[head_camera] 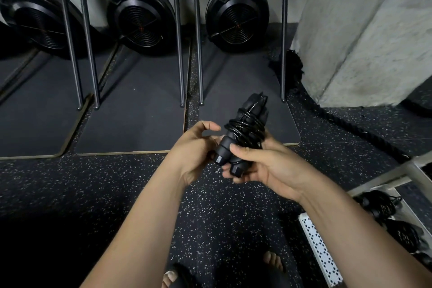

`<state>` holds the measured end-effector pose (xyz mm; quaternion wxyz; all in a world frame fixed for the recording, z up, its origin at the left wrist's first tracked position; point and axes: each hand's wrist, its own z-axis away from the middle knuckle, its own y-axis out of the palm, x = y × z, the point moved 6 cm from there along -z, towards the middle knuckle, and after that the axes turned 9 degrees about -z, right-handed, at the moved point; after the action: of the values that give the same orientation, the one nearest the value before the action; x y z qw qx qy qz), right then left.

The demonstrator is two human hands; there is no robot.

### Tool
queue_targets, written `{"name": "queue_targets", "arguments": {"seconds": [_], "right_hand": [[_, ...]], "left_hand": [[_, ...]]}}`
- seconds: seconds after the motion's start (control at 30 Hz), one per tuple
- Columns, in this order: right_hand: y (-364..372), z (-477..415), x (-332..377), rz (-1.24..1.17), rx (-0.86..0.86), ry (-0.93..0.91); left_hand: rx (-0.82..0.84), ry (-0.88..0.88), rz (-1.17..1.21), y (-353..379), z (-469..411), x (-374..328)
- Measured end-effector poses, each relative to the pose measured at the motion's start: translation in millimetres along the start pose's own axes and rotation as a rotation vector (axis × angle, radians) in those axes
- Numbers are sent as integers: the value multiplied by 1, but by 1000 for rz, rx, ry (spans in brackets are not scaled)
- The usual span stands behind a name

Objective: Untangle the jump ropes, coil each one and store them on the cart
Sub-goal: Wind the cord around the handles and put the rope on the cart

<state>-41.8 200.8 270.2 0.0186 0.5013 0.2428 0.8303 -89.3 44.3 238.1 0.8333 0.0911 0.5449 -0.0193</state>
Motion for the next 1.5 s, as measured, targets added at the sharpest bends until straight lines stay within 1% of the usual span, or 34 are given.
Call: {"name": "queue_targets", "arguments": {"seconds": [0.1, 0.23, 0.27, 0.33, 0.4, 0.47, 0.53, 0.63, 0.73, 0.8, 0.9, 0.97, 1.03, 1.13, 1.23, 1.33, 1.43, 1.5], "right_hand": [[0, 3, 2, 55, -11, 20], [-1, 6, 0, 285, -72, 36], [0, 6, 1, 312, -78, 34], [-1, 5, 4, 259, -62, 43], [-5, 6, 6, 136, -60, 47], [-8, 6, 7, 93, -50, 10], [-3, 8, 9, 92, 31, -33], [6, 11, 16, 82, 137, -79], [6, 13, 19, 99, 166, -80], [4, 13, 19, 113, 129, -76], [-2, 11, 18, 133, -8, -100], [-4, 8, 18, 124, -59, -118], [-5, 8, 19, 99, -85, -130], [-5, 11, 22, 71, -79, -134], [-4, 14, 21, 109, -55, -104], [-3, 13, 18, 171, -54, -93], [1, 13, 16, 291, -69, -104], [1, 13, 16, 349, -73, -77]], "left_hand": [[9, -43, 44, 1, -3, 6], [-56, -59, 87, 6, 0, 11], [-69, -76, 123, 7, 1, 12], [-54, -118, 202, 8, 3, 11], [4, -150, 235, 9, 3, 7], [56, -176, 269, 10, 3, 2], [79, -187, 293, 10, 4, -1], [93, -167, 286, 10, 7, -6], [104, -121, 283, 10, 9, -10], [111, -72, 253, 11, 10, -12], [123, -9, 213, 15, 12, -15], [120, 31, 199, 16, 13, -19], [123, 60, 161, 17, 16, -20], [174, 82, 89, 18, 20, -21], [205, 63, 99, 15, 18, -19], [146, 51, 130, 12, 15, -18], [47, 70, 123, 9, 17, -20], [-4, 71, 129, 5, 18, -21]]}}
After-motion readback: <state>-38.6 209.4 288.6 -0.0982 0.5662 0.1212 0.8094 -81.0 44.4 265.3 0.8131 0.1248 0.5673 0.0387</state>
